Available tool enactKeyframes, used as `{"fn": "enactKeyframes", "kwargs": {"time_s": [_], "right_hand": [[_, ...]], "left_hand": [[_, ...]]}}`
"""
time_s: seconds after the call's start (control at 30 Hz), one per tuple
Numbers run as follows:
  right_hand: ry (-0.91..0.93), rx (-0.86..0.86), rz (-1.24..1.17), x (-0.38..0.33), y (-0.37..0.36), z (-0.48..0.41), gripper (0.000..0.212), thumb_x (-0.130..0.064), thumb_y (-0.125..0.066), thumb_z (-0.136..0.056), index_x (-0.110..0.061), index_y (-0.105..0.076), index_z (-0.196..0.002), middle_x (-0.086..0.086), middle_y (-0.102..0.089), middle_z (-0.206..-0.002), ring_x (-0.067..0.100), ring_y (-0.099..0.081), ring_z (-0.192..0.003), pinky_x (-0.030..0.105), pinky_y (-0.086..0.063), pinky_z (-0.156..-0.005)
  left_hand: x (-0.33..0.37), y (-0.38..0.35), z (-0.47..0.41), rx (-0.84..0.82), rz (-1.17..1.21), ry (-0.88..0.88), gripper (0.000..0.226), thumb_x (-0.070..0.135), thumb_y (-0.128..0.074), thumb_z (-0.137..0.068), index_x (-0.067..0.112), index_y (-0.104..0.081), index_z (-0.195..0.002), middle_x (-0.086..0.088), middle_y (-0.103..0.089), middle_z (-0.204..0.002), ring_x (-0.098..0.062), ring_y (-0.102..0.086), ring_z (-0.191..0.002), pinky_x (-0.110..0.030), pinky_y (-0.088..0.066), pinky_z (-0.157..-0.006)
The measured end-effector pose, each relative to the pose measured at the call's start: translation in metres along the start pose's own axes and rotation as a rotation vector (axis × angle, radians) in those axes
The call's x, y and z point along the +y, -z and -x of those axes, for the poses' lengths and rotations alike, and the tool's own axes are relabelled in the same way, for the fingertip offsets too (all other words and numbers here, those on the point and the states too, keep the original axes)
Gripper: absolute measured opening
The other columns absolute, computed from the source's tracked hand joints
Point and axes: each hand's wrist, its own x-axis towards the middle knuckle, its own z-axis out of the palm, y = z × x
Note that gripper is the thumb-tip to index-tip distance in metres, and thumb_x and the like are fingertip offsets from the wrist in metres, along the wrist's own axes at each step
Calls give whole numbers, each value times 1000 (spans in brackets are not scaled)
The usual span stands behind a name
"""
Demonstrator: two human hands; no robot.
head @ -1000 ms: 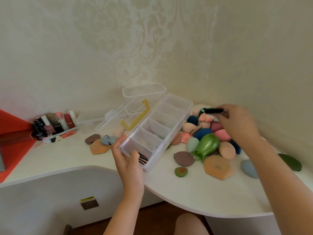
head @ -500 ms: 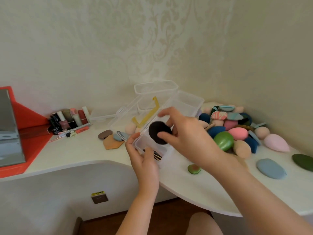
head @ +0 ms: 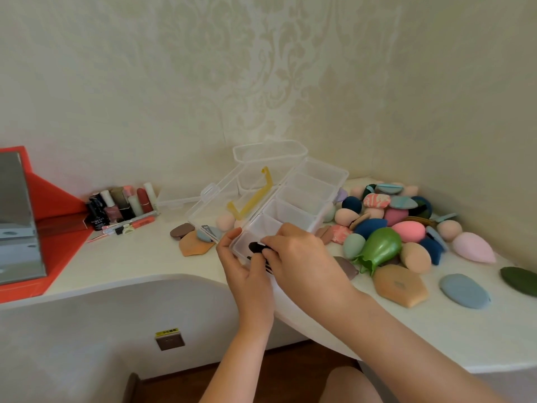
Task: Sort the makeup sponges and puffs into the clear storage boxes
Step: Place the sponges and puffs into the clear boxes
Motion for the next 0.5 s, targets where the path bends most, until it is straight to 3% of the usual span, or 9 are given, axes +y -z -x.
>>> {"fn": "enactKeyframes", "kwargs": {"time_s": [0.1,0.2,0.27,0.33,0.4,0.5], "right_hand": [[-66,0,108,-4,3,-1,27,-10,-90,-43,-17,-63,-46,0,-50,-59,13,-48,-40,17,-21,-30],[-123,-18,184,1,-2,-1,39,-18,-93,-26,-19,-55,-35,-3,-35,-53,14,-46,-43,12,3,-43],[-107,-17,231,-3,5,-5,45,-19,-93,-22,-18,-49,-32,-3,-25,-51,15,-47,-42,12,5,-48],[-87,-117,247,-10,15,-8,49,-22,-88,-48,-15,-41,-41,-2,-22,-54,18,-52,-54,19,-10,-41],[-45,-162,287,-8,10,-12,42,-13,-60,-84,-14,-30,-55,-1,-25,-59,21,-48,-71,24,-21,-45],[-87,-282,250,-14,14,-23,38,-6,-48,-90,-14,-26,-59,0,-29,-60,20,-42,-71,22,-21,-45]], "left_hand": [[0,0,0,13,-1,6,52,-9,-49,-86,38,-49,-109,1,-52,-125,-15,-48,-121,-43,-45,-102],[1,0,1,17,-3,2,54,-11,-48,-84,37,-49,-108,1,-52,-124,-14,-48,-120,-41,-44,-103],[0,1,0,12,-20,4,55,-11,-49,-83,39,-50,-107,1,-52,-124,-16,-48,-120,-43,-44,-102],[-2,1,-2,9,-36,9,54,-9,-52,-82,40,-52,-105,1,-53,-123,-18,-49,-119,-46,-45,-100],[-2,2,-3,18,-33,22,54,-7,-56,-82,43,-53,-102,1,-54,-123,-19,-51,-118,-46,-48,-97],[-3,2,-5,32,-11,42,53,-3,-58,-83,47,-54,-98,2,-55,-123,-20,-51,-119,-47,-48,-96]]}}
